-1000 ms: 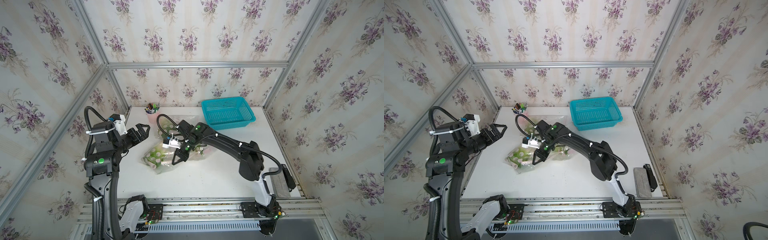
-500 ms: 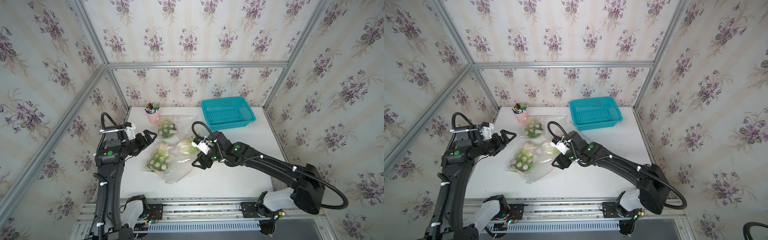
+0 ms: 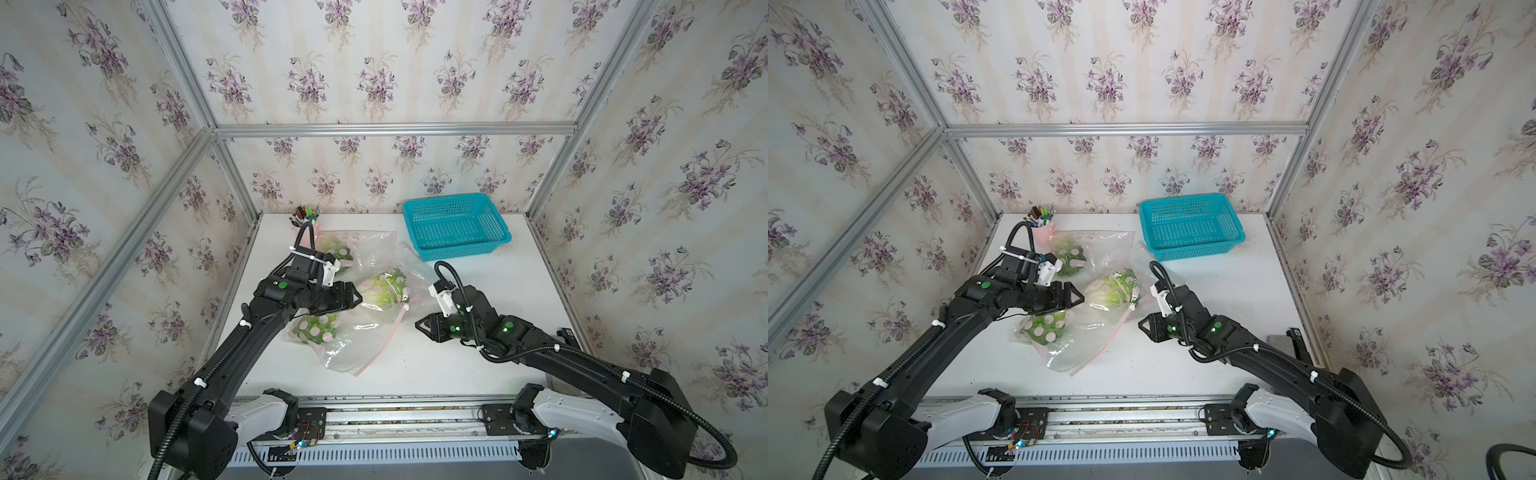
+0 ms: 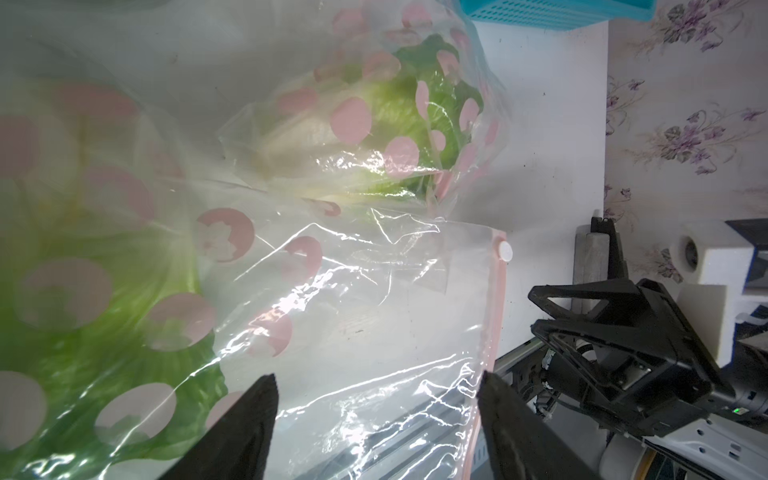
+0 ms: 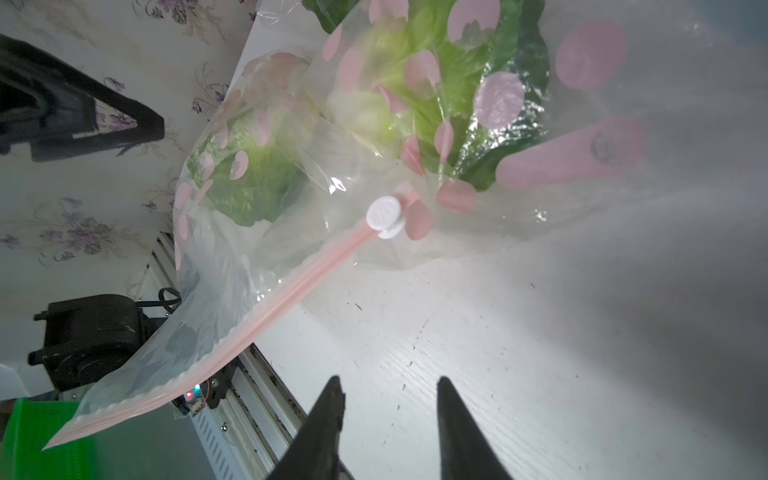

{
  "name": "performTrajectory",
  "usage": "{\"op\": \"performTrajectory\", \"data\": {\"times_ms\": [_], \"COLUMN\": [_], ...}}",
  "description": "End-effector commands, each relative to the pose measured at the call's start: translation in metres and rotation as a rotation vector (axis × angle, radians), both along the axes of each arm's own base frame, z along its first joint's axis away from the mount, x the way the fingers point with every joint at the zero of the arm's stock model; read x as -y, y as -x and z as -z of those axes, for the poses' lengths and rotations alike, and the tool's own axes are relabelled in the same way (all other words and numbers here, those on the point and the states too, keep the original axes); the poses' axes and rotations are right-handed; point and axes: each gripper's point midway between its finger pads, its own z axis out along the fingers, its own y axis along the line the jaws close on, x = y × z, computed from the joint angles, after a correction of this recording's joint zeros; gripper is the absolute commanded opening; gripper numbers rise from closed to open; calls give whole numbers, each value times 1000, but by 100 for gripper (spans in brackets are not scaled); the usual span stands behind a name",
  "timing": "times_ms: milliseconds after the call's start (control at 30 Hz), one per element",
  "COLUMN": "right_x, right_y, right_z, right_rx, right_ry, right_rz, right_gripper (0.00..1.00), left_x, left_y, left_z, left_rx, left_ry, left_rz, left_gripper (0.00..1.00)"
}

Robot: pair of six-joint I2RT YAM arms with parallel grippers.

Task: Open the zip-top bag and take out the chinese cabbages
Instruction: Adjust the zipper food storage bag at the center of the board, then open the zipper of the food storage bag at the center of the board.

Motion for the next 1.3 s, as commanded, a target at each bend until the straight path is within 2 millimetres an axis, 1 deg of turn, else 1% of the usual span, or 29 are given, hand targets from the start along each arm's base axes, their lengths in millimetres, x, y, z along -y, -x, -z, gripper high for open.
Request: {"op": "performTrajectory", "data": {"times_ms": [0,100,167,300,367,500,600,700,767,933,1067,1267], "right_x": [-13,-17,-19,-22,-23,-29,-34,-36,-39,-42,-45,-51], "right_y": [-4,2,5,6,5,7,10,13,14,14,13,11], "right_z": [-13,-9,-10,-27,-32,-36,-31,-27,-28,-27,-28,-26], "right_rx": [-36,-64,-69,-53,-52,-67,-87,-105,-106,-112,-118,-128], "right_ry": [-155,-197,-228,-324,-346,-370,-370,-369,-381,-385,-391,-392], "right_rz": [61,41,38,50,53,39,34,36,31,32,28,25], "right_gripper": [27,26,26,24,24,28,36,43,45,44,38,35], "left_x": [0,5,7,8,9,10,11,11,11,12,13,13], "left_y": [-1,3,5,5,4,2,1,0,0,-2,-2,-2], "left_z": [9,14,15,15,15,17,17,18,17,16,17,17], "left_rx": [7,5,6,13,14,12,15,14,17,21,20,20], "left_ry": [-33,-44,-51,-59,-60,-59,-59,-58,-56,-55,-51,-47], "left_rz": [-19,-6,4,6,4,6,7,4,5,3,4,7], "left_gripper": [72,71,71,71,71,70,70,70,70,70,70,70]}}
